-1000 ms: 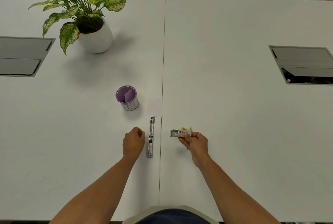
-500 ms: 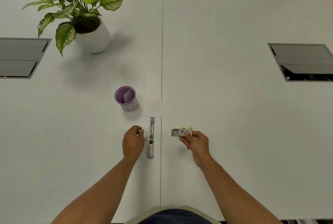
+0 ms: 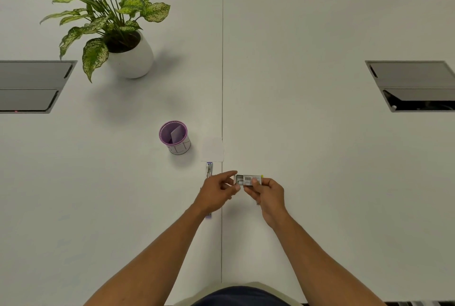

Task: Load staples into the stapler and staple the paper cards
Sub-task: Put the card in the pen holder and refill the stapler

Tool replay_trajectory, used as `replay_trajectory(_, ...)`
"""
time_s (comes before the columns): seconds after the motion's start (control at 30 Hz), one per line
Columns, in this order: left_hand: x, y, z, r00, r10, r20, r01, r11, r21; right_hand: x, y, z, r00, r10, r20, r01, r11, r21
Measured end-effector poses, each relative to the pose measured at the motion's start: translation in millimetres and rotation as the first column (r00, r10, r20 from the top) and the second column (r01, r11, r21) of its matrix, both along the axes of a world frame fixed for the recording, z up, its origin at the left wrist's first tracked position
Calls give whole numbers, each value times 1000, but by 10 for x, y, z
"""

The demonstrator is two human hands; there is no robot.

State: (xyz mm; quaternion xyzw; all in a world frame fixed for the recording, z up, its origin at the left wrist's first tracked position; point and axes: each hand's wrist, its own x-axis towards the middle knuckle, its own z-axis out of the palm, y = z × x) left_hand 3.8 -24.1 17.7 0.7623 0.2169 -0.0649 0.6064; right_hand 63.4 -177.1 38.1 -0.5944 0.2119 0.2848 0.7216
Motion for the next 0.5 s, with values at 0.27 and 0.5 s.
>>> replay_trajectory(0.27, 14, -30, 55, 999, 2, 52, -5, 998, 60, 7, -39, -22, 999, 35, 18, -35, 999, 34)
replay_trajectory(0.5, 9, -64, 92, 999, -29, 39, 25, 995, 95, 9, -48, 13, 999, 43, 28, -43, 999, 28)
